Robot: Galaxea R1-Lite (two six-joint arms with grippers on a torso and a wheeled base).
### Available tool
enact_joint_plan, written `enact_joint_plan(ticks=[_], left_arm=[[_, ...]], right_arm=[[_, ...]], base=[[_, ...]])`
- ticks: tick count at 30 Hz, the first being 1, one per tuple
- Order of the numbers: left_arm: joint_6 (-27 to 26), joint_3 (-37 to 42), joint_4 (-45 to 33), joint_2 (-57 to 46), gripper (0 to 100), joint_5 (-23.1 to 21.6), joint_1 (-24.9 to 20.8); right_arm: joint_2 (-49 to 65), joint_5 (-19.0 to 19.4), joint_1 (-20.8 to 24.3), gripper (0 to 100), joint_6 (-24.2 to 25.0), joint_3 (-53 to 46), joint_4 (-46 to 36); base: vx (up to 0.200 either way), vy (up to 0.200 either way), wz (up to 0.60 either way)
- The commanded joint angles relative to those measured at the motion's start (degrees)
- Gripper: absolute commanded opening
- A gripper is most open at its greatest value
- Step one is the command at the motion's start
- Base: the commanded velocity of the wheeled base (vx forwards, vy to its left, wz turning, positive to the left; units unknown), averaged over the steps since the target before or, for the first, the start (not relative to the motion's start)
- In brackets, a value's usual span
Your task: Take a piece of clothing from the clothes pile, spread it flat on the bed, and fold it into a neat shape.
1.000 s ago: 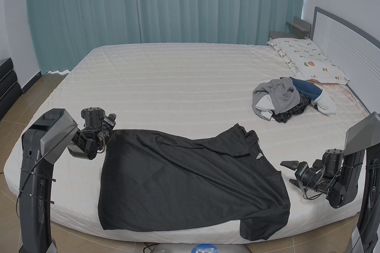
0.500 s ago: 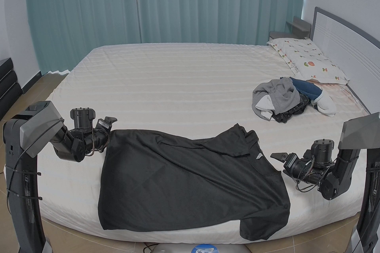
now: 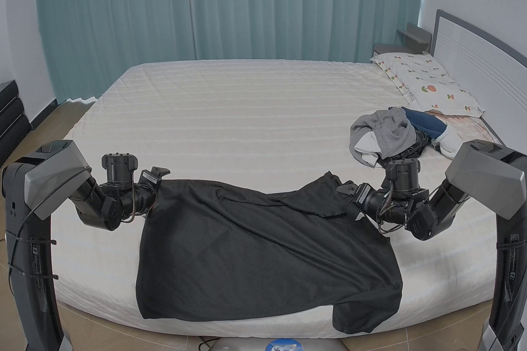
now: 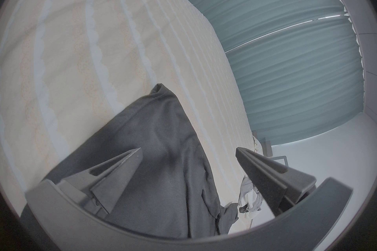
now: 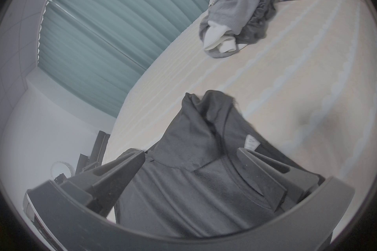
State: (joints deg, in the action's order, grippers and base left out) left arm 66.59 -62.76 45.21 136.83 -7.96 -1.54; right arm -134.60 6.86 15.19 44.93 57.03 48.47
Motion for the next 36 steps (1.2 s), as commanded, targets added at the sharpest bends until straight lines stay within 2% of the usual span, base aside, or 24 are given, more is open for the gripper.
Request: enact_joint_plan(ticks=[1,7,19,20,31,33,36], left_arm=[[0.04,1.23,1.63,0.11,100,1.02,-0.49],[0.04,1.32,2.6,0.28,100,1.46,-0.92],[0.04,1.15,2.6,0.28,100,1.46,-0.92],[0.04,1.15,2.6,0.28,100,1.46,-0.92],[0.04,0.71,2.51,0.28,100,1.46,-0.92],[0.04,0.79,2.51,0.28,100,1.46,-0.92],[0.12,0.71,2.51,0.28,100,1.46,-0.84]], right_arm=[[-5.33,-1.94,2.83,100,-2.13,10.91,-8.39],[-8.84,-4.75,2.56,100,-5.65,16.19,-12.26],[-13.24,-4.67,2.21,100,-5.74,25.24,-16.13],[-13.5,-4.67,2.3,0,-5.82,25.5,-16.13],[-12.88,-4.84,1.42,0,-5.3,30.42,-17.44],[-12.27,-5.11,1.25,0,-5.03,32.09,-16.39],[-12.8,-7.83,0.98,0,-5.56,36.31,-9.53]], base=[[0.0,0.0,0.0],[0.0,0.0,0.0],[0.0,0.0,0.0],[0.0,0.0,0.0],[0.0,0.0,0.0],[0.0,0.0,0.0],[0.0,0.0,0.0]])
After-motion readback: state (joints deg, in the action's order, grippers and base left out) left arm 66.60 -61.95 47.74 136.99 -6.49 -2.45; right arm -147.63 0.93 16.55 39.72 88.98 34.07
